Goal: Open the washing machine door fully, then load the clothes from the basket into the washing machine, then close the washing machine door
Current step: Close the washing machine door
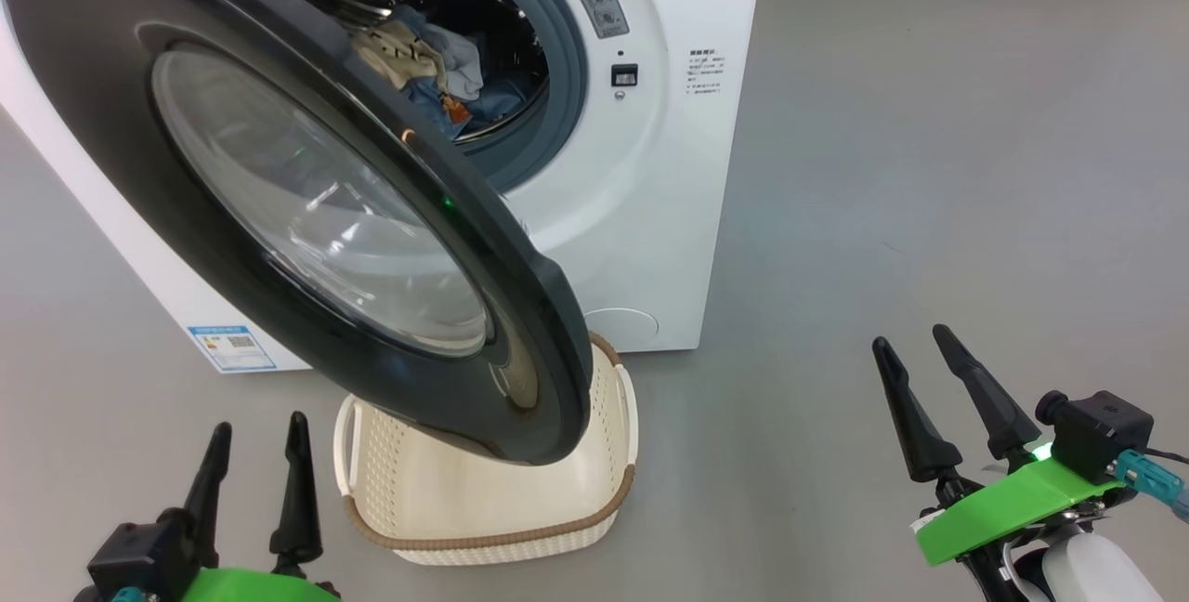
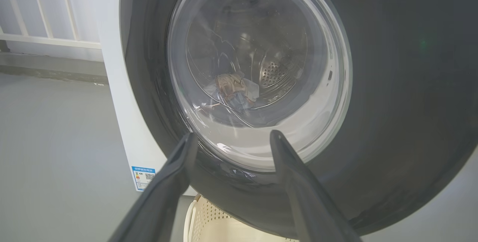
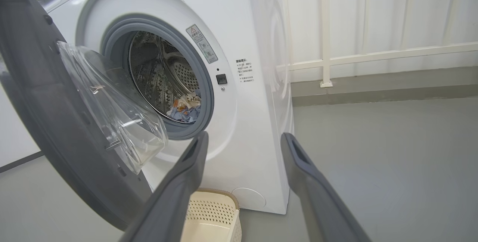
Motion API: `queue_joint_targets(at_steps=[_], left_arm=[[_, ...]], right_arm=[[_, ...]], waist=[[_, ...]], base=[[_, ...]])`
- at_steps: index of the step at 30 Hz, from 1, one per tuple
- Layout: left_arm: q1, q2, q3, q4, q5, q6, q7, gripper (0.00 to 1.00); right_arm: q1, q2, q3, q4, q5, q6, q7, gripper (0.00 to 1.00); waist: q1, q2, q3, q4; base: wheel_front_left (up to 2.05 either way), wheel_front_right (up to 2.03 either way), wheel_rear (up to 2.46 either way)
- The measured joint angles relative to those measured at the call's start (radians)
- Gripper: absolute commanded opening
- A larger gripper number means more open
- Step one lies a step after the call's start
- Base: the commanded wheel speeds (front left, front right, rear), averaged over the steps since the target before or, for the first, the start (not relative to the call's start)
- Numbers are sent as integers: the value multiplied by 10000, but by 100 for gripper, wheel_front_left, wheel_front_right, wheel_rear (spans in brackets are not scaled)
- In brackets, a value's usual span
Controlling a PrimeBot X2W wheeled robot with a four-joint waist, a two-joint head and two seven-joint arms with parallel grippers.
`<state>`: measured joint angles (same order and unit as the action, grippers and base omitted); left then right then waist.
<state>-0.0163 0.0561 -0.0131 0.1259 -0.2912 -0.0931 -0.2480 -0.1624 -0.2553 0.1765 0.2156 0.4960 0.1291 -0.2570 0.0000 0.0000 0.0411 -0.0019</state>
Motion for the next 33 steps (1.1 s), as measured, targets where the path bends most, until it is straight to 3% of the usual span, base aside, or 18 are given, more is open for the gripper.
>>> queue_joint_targets(at_steps=[17, 18, 19, 20, 24, 25, 33], left_arm=[[-1, -98, 136, -13, 146, -100, -2, 100], [-1, -102, 144, -13, 146, -100, -2, 100], [-2, -107, 146, -13, 146, -100, -2, 100], [-4, -111, 140, -8, 146, -102, -2, 100], [-8, -125, 125, 6, 146, -180, -2, 100], [-8, -125, 121, 13, 144, -186, -2, 100], [-8, -148, 77, 63, 144, -190, -2, 100]], right_arm=[[0, 4, -54, -17, -15, 0, 0, 100], [0, 4, -56, -25, -15, 0, 0, 85], [0, 2, -59, -35, -15, 0, 0, 58], [1, 2, -73, -52, -15, 0, 0, 44], [1, 0, -84, -140, -13, 0, 0, 5], [-1, 0, -82, -157, -13, 0, 0, 0], [-181, -6, 242, -380, -8, 0, 0, 0]], waist=[[0, 0, 59, 98], [0, 0, 58, 117], [0, 0, 58, 139], [0, 0, 60, 172], [0, 0, 58, 369], [0, 0, 53, 433], [0, 0, -32, 1116]], base=[[0, 0, 0], [0, 0, 0], [0, 0, 0], [0, 0, 0], [0, 0, 0], [0, 0, 0], [0, 0, 0]])
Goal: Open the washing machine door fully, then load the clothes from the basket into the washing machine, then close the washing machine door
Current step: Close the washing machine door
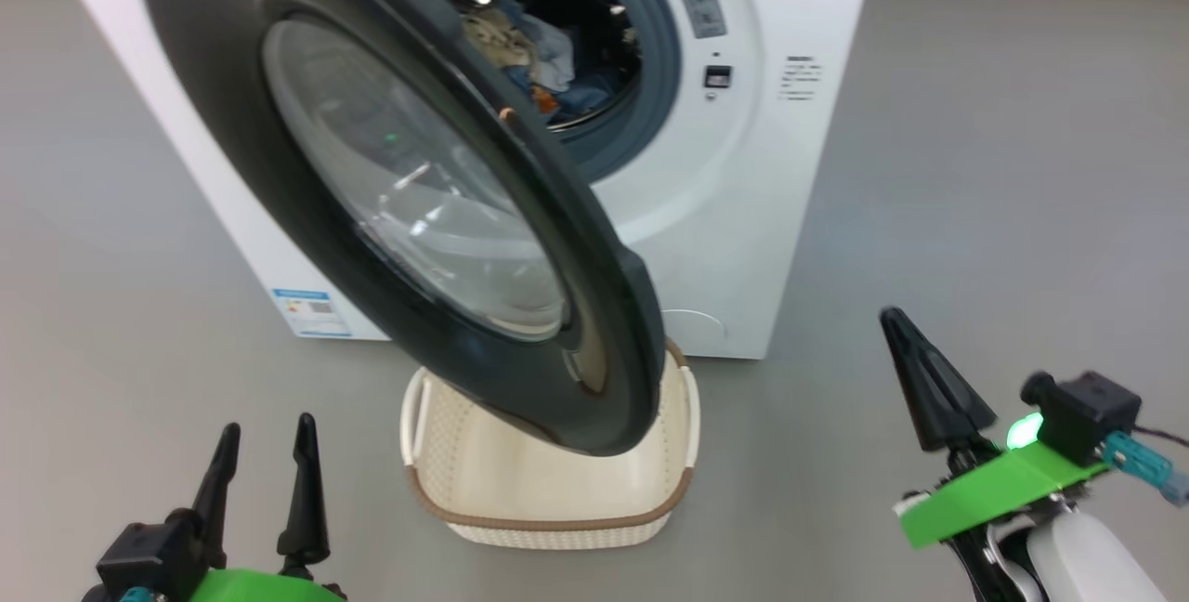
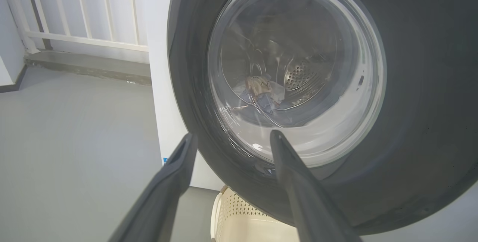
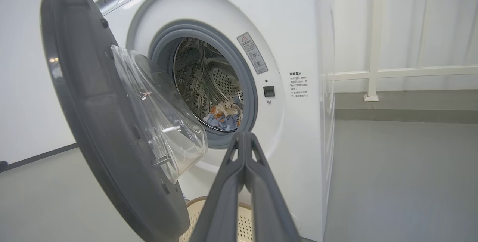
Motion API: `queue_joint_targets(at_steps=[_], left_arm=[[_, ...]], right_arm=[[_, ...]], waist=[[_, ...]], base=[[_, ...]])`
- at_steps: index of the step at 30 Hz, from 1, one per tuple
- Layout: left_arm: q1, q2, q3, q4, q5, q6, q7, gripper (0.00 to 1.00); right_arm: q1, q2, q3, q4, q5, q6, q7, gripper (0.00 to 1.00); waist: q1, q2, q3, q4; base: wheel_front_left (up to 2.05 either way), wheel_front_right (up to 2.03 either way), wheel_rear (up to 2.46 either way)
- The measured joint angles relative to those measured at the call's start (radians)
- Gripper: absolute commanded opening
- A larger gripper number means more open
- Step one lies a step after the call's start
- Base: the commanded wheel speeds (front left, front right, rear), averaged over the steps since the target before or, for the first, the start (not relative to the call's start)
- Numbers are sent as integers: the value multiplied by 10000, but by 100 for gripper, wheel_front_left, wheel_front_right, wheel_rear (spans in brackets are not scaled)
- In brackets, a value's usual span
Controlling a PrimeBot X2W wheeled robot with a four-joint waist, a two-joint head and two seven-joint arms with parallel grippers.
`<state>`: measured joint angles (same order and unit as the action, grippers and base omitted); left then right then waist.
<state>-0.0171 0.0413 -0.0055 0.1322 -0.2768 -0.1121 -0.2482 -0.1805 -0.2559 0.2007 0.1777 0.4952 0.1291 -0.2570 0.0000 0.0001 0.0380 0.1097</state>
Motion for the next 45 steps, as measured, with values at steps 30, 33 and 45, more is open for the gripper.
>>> queue_joint_targets(at_steps=[30, 33, 45], left_arm=[[6, -6, -267, 182, -138, -71, 0, 100], [6, -6, -284, 182, -146, -71, 0, 100], [5, -8, -408, 180, -384, -54, 0, 100]], right_arm=[[-1295, 242, 2604, -2938, -42, 0, 0, 0], [-1328, 155, 3078, -2529, -117, 0, 0, 0], [-1846, -359, 4090, 383, 23, 0, 0, 0]], waist=[[-1, 0, -206, 1894], [-1, 0, -218, 1947], [0, 0, -36, 2252]], base=[[0, 0, 0], [0, 0, 0], [0, 0, 0]])
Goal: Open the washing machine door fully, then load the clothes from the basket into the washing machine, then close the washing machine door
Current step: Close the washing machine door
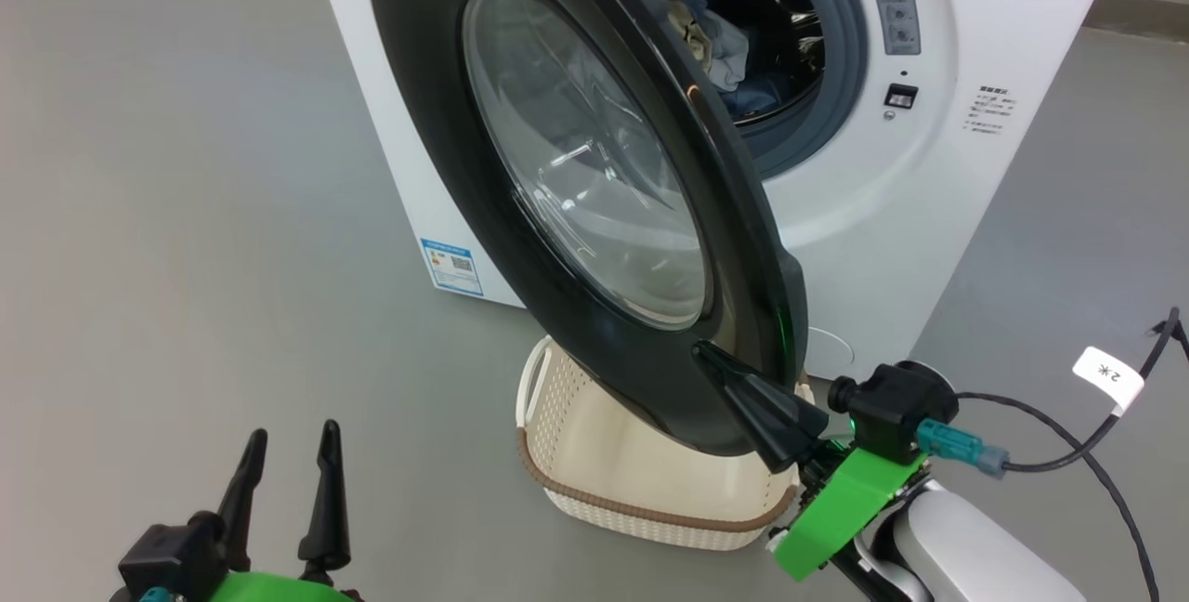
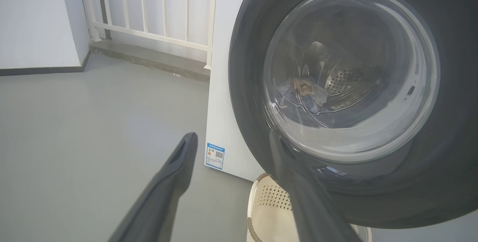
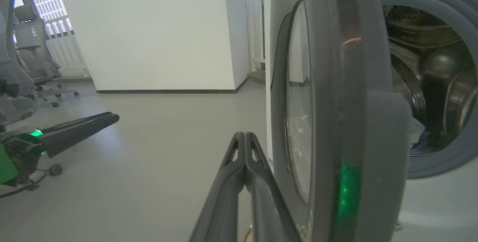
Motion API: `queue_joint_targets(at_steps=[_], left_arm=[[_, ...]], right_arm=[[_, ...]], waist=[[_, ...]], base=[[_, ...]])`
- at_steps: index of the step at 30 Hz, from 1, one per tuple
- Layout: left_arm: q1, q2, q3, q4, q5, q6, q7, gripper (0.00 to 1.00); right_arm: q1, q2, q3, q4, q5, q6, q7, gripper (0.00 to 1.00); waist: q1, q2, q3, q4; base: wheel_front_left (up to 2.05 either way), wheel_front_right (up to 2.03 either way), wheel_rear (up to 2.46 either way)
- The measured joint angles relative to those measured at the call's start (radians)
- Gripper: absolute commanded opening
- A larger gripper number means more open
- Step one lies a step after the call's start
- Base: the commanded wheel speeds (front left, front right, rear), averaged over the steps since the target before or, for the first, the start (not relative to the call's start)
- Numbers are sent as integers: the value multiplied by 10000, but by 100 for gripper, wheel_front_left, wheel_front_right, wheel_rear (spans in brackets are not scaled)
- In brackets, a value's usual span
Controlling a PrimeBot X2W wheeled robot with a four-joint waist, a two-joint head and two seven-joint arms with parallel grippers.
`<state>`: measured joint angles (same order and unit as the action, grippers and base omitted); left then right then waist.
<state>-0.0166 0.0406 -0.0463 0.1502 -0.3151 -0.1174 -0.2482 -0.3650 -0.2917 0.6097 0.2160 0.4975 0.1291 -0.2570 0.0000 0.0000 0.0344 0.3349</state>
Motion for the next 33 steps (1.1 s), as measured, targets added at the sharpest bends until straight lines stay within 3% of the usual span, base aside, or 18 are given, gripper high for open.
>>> queue_joint_targets(at_steps=[15, 33], left_arm=[[-31, -2, -130, -50, -71, 75, 0, 100], [-437, -25, -617, -426, -194, 263, 0, 100]], right_arm=[[-660, -476, 73, 1118, 426, 2, 0, 0], [-2056, -1524, -1661, 2190, 458, 6, 0, 0]], waist=[[0, 0, 417, 461], [0, 0, 1555, 609]], base=[[0, 0, 0], [0, 0, 0]])
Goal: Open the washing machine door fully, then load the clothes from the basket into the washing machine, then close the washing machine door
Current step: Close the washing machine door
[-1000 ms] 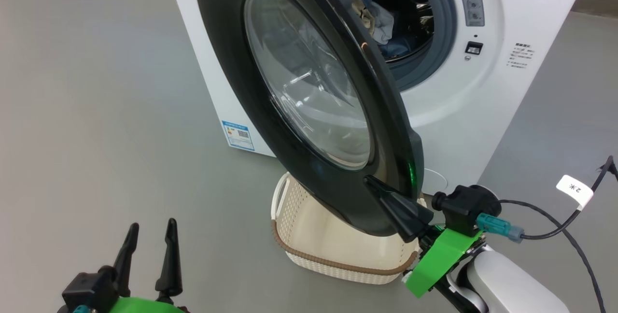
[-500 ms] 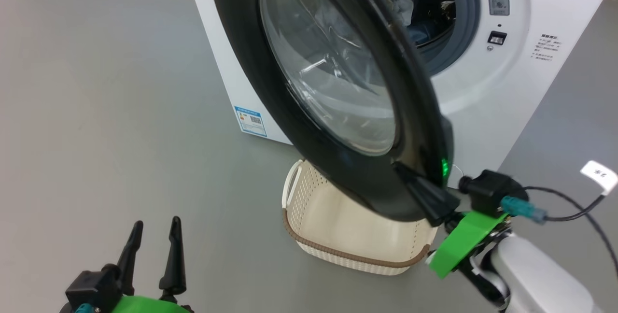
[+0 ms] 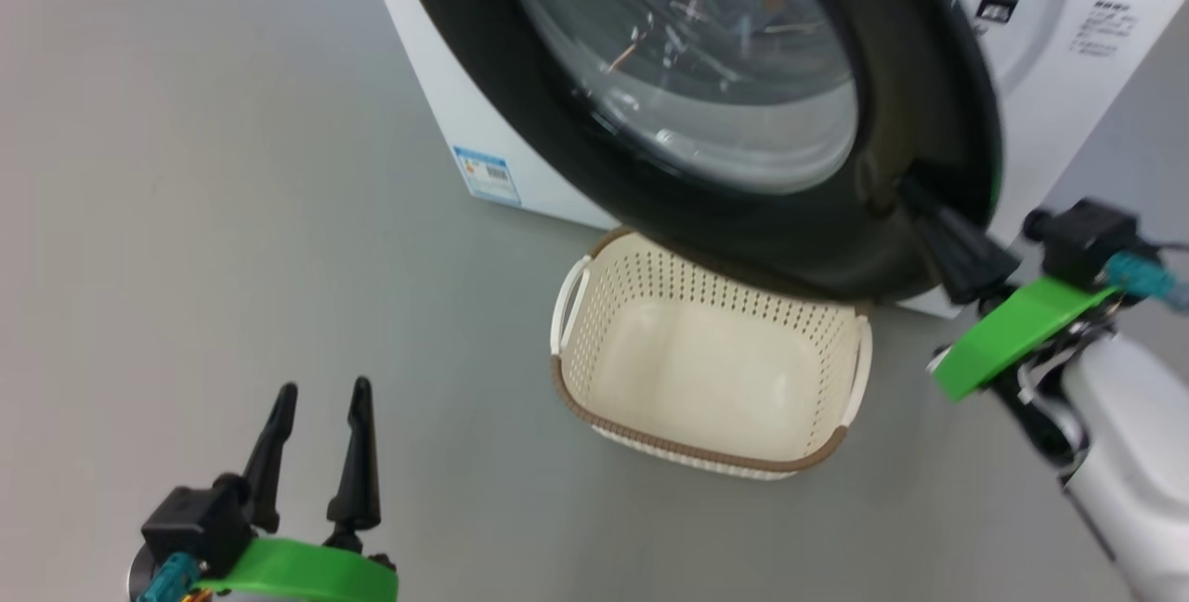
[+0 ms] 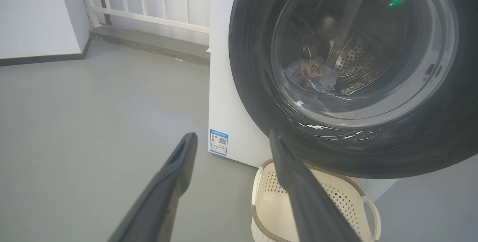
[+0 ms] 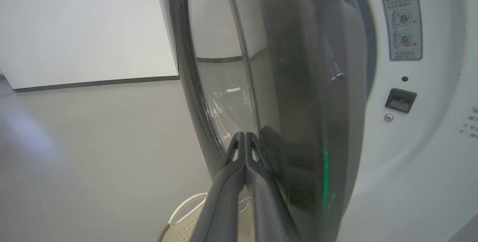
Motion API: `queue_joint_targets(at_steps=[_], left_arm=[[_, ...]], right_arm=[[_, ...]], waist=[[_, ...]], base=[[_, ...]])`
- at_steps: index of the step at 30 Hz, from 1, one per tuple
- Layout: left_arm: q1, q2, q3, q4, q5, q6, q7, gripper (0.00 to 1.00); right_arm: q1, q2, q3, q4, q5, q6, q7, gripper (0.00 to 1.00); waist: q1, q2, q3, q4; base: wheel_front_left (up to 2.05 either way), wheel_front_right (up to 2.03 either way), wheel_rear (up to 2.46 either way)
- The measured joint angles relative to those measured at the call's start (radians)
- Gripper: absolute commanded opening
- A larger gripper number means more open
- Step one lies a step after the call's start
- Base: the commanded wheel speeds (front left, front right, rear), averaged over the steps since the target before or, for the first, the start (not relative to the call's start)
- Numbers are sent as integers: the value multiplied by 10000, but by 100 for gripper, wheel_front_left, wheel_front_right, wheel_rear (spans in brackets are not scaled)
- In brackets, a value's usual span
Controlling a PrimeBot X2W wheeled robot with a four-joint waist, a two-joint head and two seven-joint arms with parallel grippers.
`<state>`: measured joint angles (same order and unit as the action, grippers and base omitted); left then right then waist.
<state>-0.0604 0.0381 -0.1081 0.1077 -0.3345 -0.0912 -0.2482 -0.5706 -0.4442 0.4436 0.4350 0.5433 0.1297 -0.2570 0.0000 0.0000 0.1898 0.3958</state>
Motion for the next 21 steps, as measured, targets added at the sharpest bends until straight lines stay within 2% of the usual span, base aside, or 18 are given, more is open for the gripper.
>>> queue_joint_targets(at_steps=[12, 17, 21], left_arm=[[-560, -25, -508, -470, -242, 270, -2, 100], [-670, -48, -596, -573, -389, 387, -73, 100], [-671, -52, -675, -623, -428, 443, -73, 100]], right_arm=[[-1718, -1241, -374, 470, 142, 6, 0, 0], [-2077, -1549, -775, 790, 136, 8, 0, 0], [-2565, -1827, -725, 1087, 157, 8, 0, 0]], waist=[[0, 0, 1242, 456], [0, 0, 1514, 776], [0, 0, 1741, 922]], base=[[0, 0, 0], [0, 0, 0], [0, 0, 0]])
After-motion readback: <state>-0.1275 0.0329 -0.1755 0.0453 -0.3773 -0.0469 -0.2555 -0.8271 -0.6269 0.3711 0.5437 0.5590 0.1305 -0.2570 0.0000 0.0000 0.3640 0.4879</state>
